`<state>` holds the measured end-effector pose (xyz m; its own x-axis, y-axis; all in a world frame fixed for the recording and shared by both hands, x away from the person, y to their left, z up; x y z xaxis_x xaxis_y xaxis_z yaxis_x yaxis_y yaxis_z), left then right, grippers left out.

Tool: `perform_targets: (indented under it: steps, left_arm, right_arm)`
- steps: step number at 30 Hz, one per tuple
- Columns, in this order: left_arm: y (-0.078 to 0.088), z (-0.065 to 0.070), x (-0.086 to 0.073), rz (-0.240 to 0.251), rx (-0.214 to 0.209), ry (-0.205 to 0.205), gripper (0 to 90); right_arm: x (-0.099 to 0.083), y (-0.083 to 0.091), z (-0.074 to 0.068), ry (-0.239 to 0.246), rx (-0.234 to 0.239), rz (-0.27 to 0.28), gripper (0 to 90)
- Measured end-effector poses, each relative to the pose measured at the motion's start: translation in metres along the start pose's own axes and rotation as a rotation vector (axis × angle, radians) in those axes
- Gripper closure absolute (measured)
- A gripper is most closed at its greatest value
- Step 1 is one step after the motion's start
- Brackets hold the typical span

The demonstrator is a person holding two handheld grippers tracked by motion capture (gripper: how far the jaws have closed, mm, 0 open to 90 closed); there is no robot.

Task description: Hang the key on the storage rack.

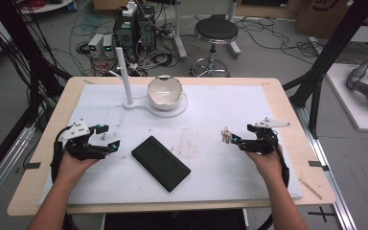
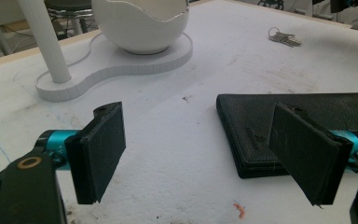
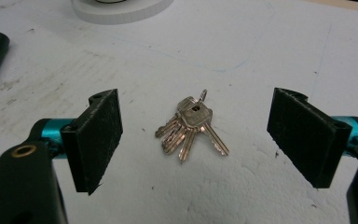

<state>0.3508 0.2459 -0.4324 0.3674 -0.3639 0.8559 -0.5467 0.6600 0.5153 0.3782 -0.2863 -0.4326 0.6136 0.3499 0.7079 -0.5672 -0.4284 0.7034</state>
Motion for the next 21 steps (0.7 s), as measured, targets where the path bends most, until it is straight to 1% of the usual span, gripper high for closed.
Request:
perform_targets:
  steps: [1, 2, 3, 4, 6, 7, 9, 11, 13, 14, 15, 16, 17, 18, 21]
  left_arm:
    - [0.0, 0.0, 0.0, 0.0, 0.0, -0.002, 19.2]
    - [0.0, 0.0, 0.0, -0.002, 0.0, -0.005, 19.2]
    - [0.0, 0.0, 0.0, -0.003, 0.0, -0.006, 19.2]
    - [0.001, 0.0, 0.0, -0.002, 0.014, -0.013, 19.2]
    - [0.001, 0.0, 0.0, 0.002, 0.017, -0.013, 19.3]
    - [0.002, 0.0, 0.0, 0.009, 0.015, -0.011, 19.2]
    - [0.002, -0.001, 0.0, 0.008, 0.016, -0.008, 19.2]
    - [0.001, -0.001, 0.0, 0.002, 0.013, -0.007, 19.2]
    - [0.001, 0.0, 0.0, 0.001, 0.01, -0.009, 19.2]
    - [0.001, 0.0, 0.0, 0.0, 0.01, -0.009, 19.3]
    - [0.001, 0.0, 0.0, 0.0, 0.01, -0.009, 19.2]
    - [0.001, 0.0, -0.001, 0.001, 0.009, -0.008, 19.2]
    - [0.001, 0.0, -0.001, -0.001, 0.01, -0.007, 19.2]
    - [0.0, 0.0, -0.001, -0.004, 0.007, -0.008, 19.3]
    - [0.0, 0.0, -0.001, -0.006, 0.008, -0.007, 19.2]
  right_arm:
    - [0.005, -0.005, 0.0, -0.013, 0.001, -0.02, 21.4]
    - [0.008, -0.007, 0.001, -0.009, 0.004, -0.029, 24.1]
    - [0.008, -0.007, 0.001, -0.009, 0.004, -0.029, 24.1]
    - [0.015, -0.012, 0.003, -0.006, -0.013, -0.047, 24.6]
    - [0.021, -0.017, 0.005, -0.015, -0.034, -0.052, 26.1]
    - [0.023, -0.019, 0.007, -0.021, -0.033, -0.063, 27.6]
    - [0.026, -0.027, 0.007, -0.024, -0.031, -0.085, 29.9]
    - [0.028, -0.034, 0.006, -0.026, -0.041, -0.128, 33.7]
    - [0.029, -0.041, 0.006, -0.027, -0.04, -0.153, 37.6]
    - [0.03, -0.044, 0.006, -0.025, -0.051, -0.157, 39.6]
    - [0.03, -0.044, 0.006, -0.025, -0.051, -0.157, 39.6]
    - [0.03, -0.047, 0.007, -0.037, -0.054, -0.167, 42.4]
    - [0.03, -0.049, 0.008, -0.045, -0.044, -0.174, 46.1]
    - [0.031, -0.052, 0.009, -0.058, -0.053, -0.186, 49.9]
    - [0.032, -0.054, 0.011, -0.076, -0.041, -0.178, 55.5]
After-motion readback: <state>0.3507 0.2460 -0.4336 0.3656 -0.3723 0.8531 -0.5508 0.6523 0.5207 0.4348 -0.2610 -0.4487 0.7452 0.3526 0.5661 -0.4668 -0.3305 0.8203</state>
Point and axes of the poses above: each handheld gripper's, and its own axes: y roughly backward along the jaws, x roughly out of its top, z roughly to its right, the point moved 3 cm from there along -y, roughly forward along the jaws, and after that the axes turned 11 degrees about -z, right-handed, at the moved point
